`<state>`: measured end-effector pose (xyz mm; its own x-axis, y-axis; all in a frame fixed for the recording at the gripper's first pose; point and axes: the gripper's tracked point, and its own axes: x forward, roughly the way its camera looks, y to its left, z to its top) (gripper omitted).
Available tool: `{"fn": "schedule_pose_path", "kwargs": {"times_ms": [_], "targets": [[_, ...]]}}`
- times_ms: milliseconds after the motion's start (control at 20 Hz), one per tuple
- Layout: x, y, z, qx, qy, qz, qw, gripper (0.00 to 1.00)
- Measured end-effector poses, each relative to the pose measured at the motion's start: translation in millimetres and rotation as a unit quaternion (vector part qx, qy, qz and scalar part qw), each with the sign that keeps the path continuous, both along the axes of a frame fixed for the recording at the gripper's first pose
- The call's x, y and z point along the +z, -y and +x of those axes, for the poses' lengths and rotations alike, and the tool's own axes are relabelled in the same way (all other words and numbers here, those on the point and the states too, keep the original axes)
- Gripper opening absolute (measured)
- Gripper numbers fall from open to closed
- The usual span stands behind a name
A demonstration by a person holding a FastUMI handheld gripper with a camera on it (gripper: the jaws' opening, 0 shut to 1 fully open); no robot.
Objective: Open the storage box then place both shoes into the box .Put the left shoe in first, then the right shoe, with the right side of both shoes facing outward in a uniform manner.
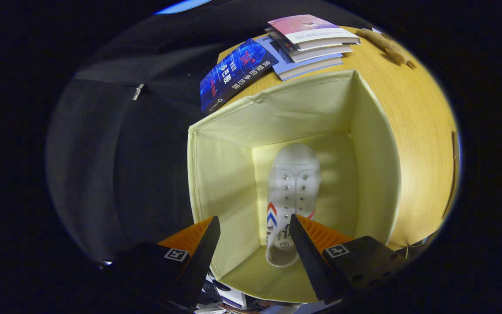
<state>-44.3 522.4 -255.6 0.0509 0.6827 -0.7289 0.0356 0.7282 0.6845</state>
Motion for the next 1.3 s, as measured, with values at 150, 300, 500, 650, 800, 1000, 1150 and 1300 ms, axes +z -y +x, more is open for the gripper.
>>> {"fn": "schedule_pose_path", "kwargs": {"times_ms": [150,300,500,650,800,1000,1150,1300], "targets": [[22.6,11.5,3.9,-0.018,0.003,0.034,0.999,0.97],[49.6,34.7,0.6,-0.020,-0.002,0.073,0.997,0.97],[75.5,86.7,-7.7,-0.016,-0.010,0.109,0.994,0.97],[87.2,141.3,-12.8,-0.012,-0.001,0.128,0.992,0.96],[73.8,211.0,-5.0,-0.022,0.030,0.101,0.994,0.97],[22.3,321.7,0.3,-0.042,0.055,0.008,0.998,0.97],[-28.0,398.1,3.1,-0.091,0.034,-0.058,0.994,0.97],[-83.0,467.1,0.6,-0.119,0.022,-0.131,0.984,0.97]]}}
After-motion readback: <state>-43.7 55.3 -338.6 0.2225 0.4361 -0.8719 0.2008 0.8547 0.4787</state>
